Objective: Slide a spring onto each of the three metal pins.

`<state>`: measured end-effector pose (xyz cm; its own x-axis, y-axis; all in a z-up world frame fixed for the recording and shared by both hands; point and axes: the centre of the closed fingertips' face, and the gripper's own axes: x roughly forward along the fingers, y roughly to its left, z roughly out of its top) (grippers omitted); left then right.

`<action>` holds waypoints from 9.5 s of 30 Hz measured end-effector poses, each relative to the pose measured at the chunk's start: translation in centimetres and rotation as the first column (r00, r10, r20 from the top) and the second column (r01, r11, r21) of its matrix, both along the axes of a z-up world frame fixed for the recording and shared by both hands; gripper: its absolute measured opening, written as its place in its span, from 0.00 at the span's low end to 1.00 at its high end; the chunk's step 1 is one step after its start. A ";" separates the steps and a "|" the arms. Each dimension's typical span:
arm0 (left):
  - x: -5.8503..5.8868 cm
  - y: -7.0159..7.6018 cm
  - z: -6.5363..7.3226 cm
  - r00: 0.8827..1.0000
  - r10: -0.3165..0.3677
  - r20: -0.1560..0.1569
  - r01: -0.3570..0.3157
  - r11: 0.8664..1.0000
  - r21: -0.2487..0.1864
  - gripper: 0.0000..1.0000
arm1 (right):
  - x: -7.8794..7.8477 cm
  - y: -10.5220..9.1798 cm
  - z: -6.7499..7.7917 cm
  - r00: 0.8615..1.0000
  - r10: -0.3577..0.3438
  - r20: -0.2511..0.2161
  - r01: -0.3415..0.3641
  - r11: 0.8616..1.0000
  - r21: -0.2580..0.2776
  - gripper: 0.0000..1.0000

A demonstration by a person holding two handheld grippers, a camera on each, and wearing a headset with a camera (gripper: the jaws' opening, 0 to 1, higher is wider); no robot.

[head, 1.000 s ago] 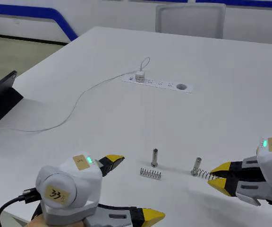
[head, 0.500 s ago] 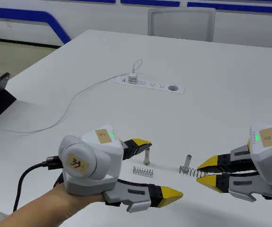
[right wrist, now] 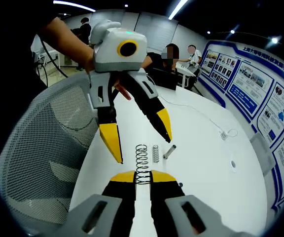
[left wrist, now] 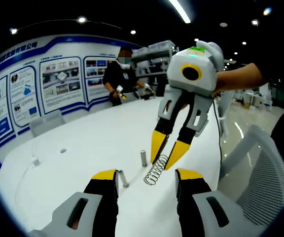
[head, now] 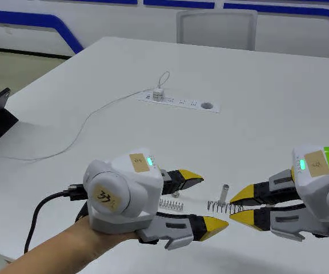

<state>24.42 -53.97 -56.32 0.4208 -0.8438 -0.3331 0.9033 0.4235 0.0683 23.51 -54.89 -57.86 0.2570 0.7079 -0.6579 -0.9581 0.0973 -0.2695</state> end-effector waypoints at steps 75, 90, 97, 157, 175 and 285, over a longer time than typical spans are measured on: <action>-2.1 -1.4 -0.7 0.947 -0.281 0.158 0.240 0.941 0.238 0.09 | -1.6 0.7 1.7 0.992 0.027 -0.119 -0.012 0.992 0.127 0.11; -2.0 -1.2 -0.4 0.968 -0.216 0.130 0.194 0.967 0.164 0.09 | -1.8 1.8 2.8 0.988 0.011 -0.156 0.020 0.981 0.192 0.11; -2.0 -1.2 -0.4 0.976 -0.188 0.112 0.172 0.975 0.140 0.09 | -1.8 2.6 3.3 0.986 0.013 -0.166 0.026 0.973 0.228 0.11; 1.7 10.8 -2.7 0.952 0.307 -0.014 -0.307 0.952 -0.007 0.89 | 5.6 -1.3 3.0 0.955 -0.261 -0.144 0.286 0.937 0.198 0.11; 2.3 12.6 -3.0 0.917 0.394 -0.062 -0.396 0.918 -0.027 0.93 | 9.7 -1.5 0.4 0.918 -0.357 -0.172 0.382 0.913 0.144 0.11; 3.6 15.9 -2.5 0.812 0.536 -0.232 -0.574 0.806 -0.146 0.99 | 7.9 3.6 -6.4 0.949 -0.272 -0.157 0.276 0.961 0.006 0.18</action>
